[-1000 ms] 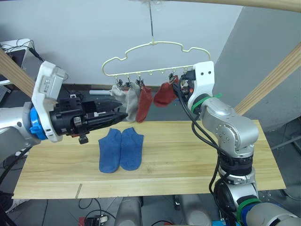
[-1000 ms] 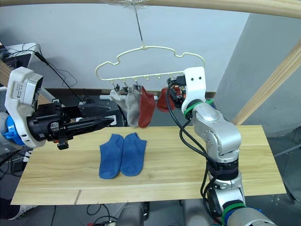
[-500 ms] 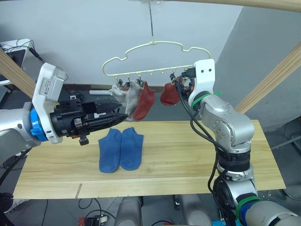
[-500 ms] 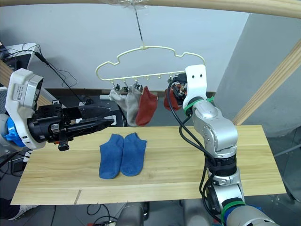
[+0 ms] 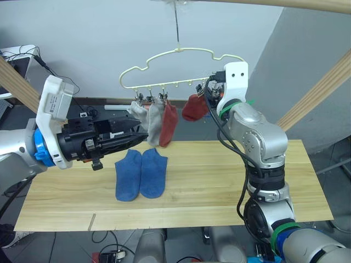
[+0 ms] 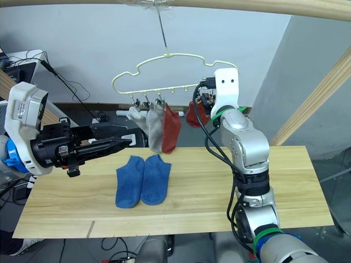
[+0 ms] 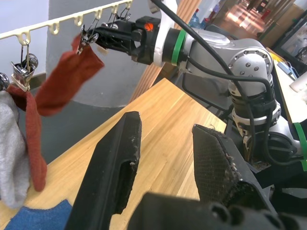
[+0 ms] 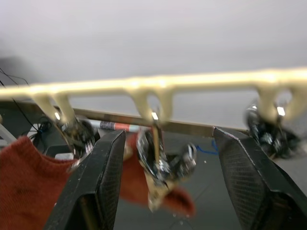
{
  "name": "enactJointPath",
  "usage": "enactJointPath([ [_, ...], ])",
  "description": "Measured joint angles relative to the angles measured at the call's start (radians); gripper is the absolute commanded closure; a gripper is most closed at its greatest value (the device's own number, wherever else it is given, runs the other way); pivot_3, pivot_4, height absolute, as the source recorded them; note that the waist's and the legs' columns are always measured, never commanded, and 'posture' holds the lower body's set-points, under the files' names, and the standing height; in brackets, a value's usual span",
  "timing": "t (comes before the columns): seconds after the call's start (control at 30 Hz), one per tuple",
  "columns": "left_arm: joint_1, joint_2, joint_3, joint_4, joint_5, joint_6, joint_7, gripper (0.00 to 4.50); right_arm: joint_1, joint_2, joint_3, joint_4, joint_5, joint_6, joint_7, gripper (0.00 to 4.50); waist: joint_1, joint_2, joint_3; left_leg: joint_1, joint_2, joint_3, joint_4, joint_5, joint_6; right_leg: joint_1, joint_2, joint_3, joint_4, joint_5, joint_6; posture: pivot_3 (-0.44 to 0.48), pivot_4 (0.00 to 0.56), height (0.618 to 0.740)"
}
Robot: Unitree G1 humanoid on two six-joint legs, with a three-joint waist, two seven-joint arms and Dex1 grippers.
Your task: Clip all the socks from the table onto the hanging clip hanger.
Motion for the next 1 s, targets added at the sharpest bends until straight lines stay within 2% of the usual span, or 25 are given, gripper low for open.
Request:
enactJointPath([
  [0.37,0.001,0.0,0.0,-0.006,-0.003,-0.001,0.025,2.48,-0.028,0.031,-0.018,0.044,0.0,-0.027,-0.007,1.52,0.001,0.0,0.0,0.0,0.0,0.0,0.0,0.0,0.0,0.0,0.0,0.0,0.0,0.0,0.0,-0.029,0.25,0.74],
  [0.47,0.0,0.0,0.0,-0.008,-0.003,-0.001,0.031,2.48,-0.028,0.031,-0.019,0.048,-0.001,-0.028,-0.008,2.08,0.001,0.0,0.0,0.0,0.0,0.0,0.0,0.0,0.0,0.0,0.0,0.0,0.0,0.0,0.0,-0.032,0.248,0.74],
  [0.53,-0.001,0.0,0.0,-0.008,-0.003,-0.001,0.035,2.48,-0.028,0.031,-0.019,0.049,-0.001,-0.029,-0.009,2.63,0.001,0.0,0.0,0.0,0.0,0.0,0.0,0.0,0.0,0.0,0.0,0.0,0.0,0.0,0.0,-0.032,0.248,0.74],
  [1.0,-0.029,0.0,-0.004,-0.008,-0.007,-0.002,0.065,2.48,-0.035,0.038,-0.03,0.07,0.0,-0.036,-0.021,2.63,0.001,0.0,0.0,0.0,0.0,0.0,0.0,0.0,0.0,0.0,0.0,0.0,0.0,0.0,0.0,-0.023,0.248,0.74],
])
